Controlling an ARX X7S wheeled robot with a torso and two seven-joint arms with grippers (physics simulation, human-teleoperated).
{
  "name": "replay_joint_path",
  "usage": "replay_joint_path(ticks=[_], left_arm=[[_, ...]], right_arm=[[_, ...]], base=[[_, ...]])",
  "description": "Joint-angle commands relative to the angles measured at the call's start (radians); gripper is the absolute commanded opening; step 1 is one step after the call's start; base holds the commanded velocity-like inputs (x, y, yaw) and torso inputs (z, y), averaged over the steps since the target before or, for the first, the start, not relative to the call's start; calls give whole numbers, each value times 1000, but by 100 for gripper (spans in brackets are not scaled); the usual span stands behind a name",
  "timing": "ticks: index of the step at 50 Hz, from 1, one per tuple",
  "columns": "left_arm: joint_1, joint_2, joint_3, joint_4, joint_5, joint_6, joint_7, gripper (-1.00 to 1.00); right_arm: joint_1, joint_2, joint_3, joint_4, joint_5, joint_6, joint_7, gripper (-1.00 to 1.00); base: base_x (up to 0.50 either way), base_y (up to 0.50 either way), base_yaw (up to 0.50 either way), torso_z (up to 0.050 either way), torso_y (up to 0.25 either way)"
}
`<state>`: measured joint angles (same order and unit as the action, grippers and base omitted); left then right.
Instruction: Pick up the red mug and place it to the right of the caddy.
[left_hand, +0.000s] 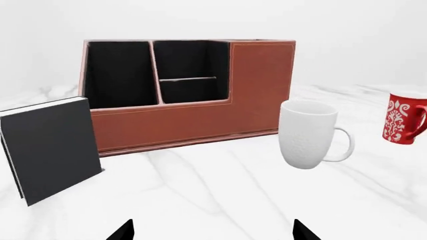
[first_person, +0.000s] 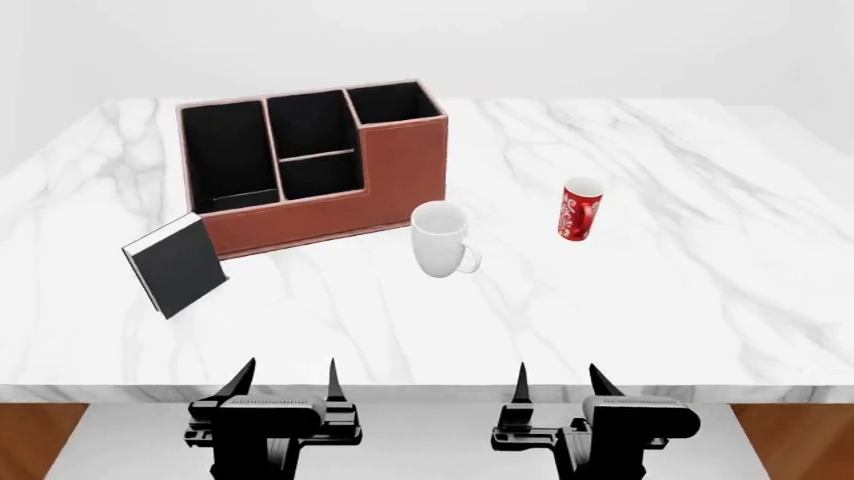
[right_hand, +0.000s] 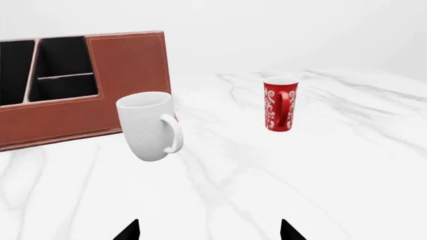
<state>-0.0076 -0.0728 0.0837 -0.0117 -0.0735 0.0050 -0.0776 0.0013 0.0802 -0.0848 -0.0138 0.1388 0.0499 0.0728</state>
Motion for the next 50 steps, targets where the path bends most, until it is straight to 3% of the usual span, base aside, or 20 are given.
replay_joint_path(ticks=[1,12,15,18,21,25,28,50], left_arm=[[-2,-14,18,-6,-13,3,-15,100],[-5,-26,32,-1,-27,-7,-31,100],[-6,-28,29,40,-44,-65,-43,100],[-31,-60,37,277,-29,-334,-87,100],[-104,-90,26,480,-61,-603,-93,100],[-372,-100,-116,822,-230,-1105,-84,100],[-529,-96,-163,932,-286,-1416,-95,100],[-526,-129,-97,918,-275,-1383,-135,100]], right_arm=[[0,18,-21,1,15,1,9,100],[7,26,-30,3,25,0,29,100],[18,39,-34,-41,61,112,25,100],[61,66,-10,-201,138,348,49,100],[107,93,7,-319,163,482,87,100],[173,118,63,-450,227,626,125,100],[175,128,73,-485,236,629,126,100],[170,134,60,-438,239,594,121,100]], base=[[0,-500,0,0,0],[0,-480,0,0,0],[0,0,0,0,0],[0,0,0,0,0],[0,0,0,0,0],[0,0,0,0,0],[219,0,0,0,0],[500,0,0,0,0]])
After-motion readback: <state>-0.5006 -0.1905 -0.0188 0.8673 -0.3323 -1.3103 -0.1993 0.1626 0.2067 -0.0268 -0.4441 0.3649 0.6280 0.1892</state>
